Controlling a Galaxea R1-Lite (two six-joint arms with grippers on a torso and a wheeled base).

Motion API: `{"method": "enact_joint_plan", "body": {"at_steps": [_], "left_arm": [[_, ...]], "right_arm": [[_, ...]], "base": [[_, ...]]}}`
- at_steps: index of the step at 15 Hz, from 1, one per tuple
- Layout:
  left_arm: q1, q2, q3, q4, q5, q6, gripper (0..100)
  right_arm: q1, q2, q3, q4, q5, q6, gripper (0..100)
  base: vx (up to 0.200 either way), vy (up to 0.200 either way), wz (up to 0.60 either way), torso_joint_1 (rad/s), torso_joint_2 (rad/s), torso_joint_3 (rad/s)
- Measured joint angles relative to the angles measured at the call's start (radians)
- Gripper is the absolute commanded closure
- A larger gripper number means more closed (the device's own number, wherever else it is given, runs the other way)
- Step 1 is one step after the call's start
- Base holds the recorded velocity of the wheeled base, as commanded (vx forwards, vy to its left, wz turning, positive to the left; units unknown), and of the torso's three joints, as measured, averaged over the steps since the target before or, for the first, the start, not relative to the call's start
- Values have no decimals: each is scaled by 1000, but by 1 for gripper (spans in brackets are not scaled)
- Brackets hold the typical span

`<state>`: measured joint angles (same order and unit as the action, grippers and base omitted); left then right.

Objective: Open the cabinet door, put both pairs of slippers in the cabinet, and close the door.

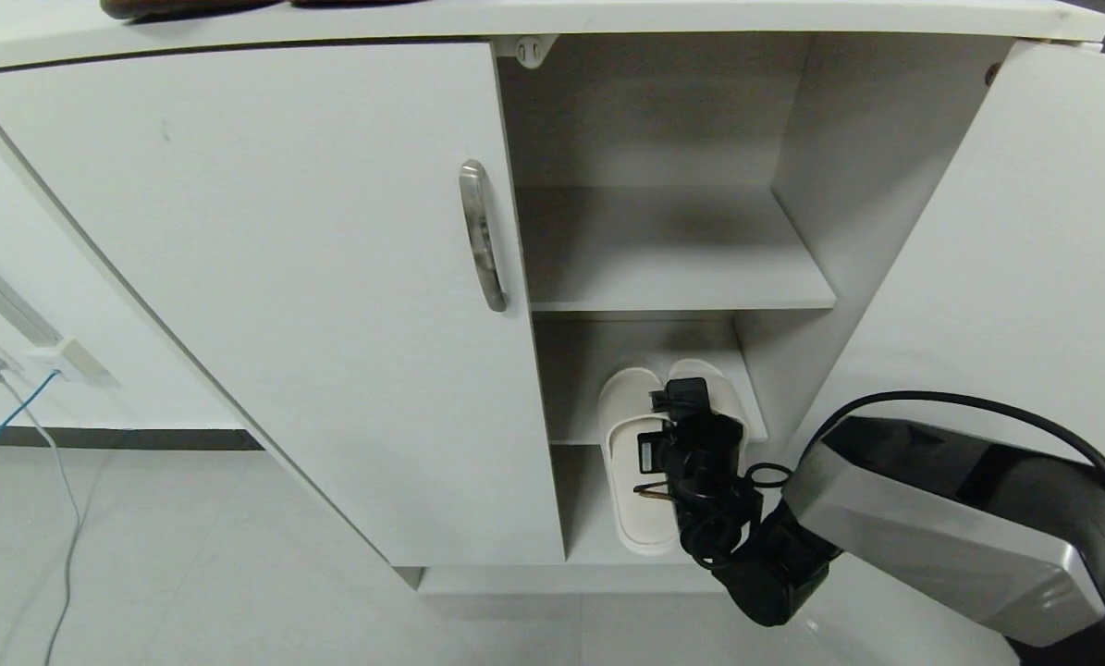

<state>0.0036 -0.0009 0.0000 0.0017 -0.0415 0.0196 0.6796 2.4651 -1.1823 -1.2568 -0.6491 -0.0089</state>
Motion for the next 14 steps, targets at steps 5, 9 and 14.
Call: {"method": "enact_joint_plan", "body": {"at_steps": [5, 9, 14], "left_arm": [[-1, 0, 0, 0, 1, 0, 100], [-1, 0, 0, 0, 24, -4, 100], [-1, 0, 0, 0, 30, -7, 100]], "right_arm": [[-31, 36, -170, 154, 41, 7, 100], [-66, 55, -342, 348, 41, 47, 100], [-86, 95, -534, 469, 40, 60, 100]], "base": [[0, 0, 0, 0, 0, 0], [0, 0, 0, 0, 0, 0], [0, 0, 0, 0, 0, 0]]}}
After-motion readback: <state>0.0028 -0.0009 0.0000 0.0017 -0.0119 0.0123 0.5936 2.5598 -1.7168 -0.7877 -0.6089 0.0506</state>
